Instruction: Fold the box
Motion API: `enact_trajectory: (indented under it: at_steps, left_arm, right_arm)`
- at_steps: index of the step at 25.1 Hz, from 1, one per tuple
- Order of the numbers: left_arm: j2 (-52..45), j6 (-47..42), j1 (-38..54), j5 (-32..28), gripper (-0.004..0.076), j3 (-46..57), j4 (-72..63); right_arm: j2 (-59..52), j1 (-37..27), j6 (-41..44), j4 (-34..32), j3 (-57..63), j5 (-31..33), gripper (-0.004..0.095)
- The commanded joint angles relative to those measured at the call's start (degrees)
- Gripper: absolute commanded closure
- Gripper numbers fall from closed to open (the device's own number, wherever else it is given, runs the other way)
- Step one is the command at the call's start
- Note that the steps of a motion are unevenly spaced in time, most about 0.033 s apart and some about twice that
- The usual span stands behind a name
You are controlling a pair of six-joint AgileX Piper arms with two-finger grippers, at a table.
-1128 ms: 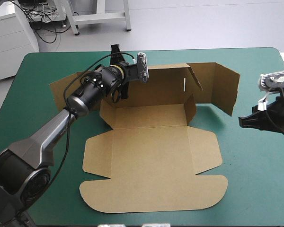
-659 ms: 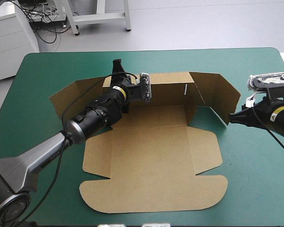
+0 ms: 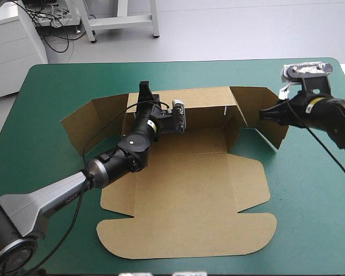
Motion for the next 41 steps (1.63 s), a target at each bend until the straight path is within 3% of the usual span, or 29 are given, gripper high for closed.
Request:
enact_trajectory:
  at_steps: [1,8,22,31,41]
  left_arm:
    - [-1.9,-3.3,-1.4,-2.5,0.0756,-0.8,1.2]
    - [-1.9,-11.6,-1.4,-2.0,0.0756,-0.8,9.5]
    - [-1.9,-12.0,-1.4,-2.0,0.0756,-0.8,10.8]
    - [-1.8,-12.0,-1.4,-2.0,0.0756,-0.8,10.8]
    - [-1.8,-12.0,-1.4,-1.6,0.0756,-0.8,10.8]
  right_arm:
    - [3.1,-2.3,-3.0,2.8,-7.2,-2.0,0.0477]
    - [15.2,-8.6,-10.0,13.1,-21.8,2.2,0.0477]
    - [37.0,-8.7,-10.7,11.5,-44.8,6.3,0.0477]
    - [42.7,-10.5,-10.7,9.0,-46.0,10.4,0.0477]
    - [42.6,-11.0,-14.4,12.5,-39.5,15.2,0.0477]
